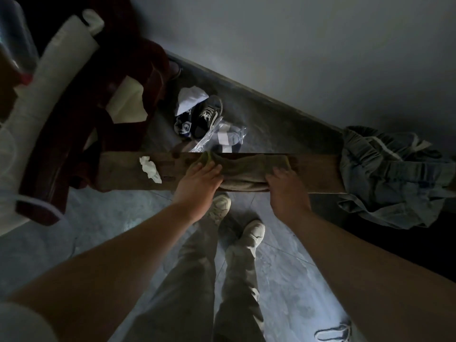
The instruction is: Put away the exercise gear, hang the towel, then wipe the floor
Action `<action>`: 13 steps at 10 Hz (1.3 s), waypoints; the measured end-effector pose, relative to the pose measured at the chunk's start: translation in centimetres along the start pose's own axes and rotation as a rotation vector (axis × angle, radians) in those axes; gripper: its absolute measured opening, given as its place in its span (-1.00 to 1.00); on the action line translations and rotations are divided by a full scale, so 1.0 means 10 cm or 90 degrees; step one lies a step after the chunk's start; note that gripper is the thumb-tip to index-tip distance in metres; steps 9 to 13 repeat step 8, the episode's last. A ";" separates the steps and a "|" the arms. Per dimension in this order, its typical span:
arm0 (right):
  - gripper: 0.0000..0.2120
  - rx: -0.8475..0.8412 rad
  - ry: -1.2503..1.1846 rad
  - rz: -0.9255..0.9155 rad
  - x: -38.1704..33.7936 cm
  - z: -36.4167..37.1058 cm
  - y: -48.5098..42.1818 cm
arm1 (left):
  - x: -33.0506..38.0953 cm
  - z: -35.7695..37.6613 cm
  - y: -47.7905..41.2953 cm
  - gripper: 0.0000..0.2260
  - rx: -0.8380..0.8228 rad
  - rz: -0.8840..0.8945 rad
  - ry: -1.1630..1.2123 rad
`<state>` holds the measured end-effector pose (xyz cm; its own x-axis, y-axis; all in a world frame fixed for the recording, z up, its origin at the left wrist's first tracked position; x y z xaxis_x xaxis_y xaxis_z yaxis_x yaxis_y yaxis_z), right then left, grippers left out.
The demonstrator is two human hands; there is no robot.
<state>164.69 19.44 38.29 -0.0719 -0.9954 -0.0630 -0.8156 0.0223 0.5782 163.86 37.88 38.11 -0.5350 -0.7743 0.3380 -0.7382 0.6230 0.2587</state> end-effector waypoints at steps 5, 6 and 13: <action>-0.22 -0.237 0.083 0.051 0.00 0.54 -0.02 | -0.02 0.68 0.24 -0.11 -0.238 -0.084 0.010; -0.22 -0.255 0.065 0.064 -0.02 0.50 -0.02 | 0.01 0.65 0.25 -0.12 -0.261 -0.087 0.008; -0.38 -0.144 -0.058 0.095 -0.05 -0.09 0.30 | 0.21 0.02 0.20 -0.23 -0.190 -0.054 0.019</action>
Point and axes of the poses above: each hand's wrist, its own y-axis away from the middle knuckle, its own z-axis out of the palm, x = y × z, the point moved 10 cm from there along -y, towards the middle knuckle, and after that the axes turned 13 degrees about z, right-handed, at the moved point
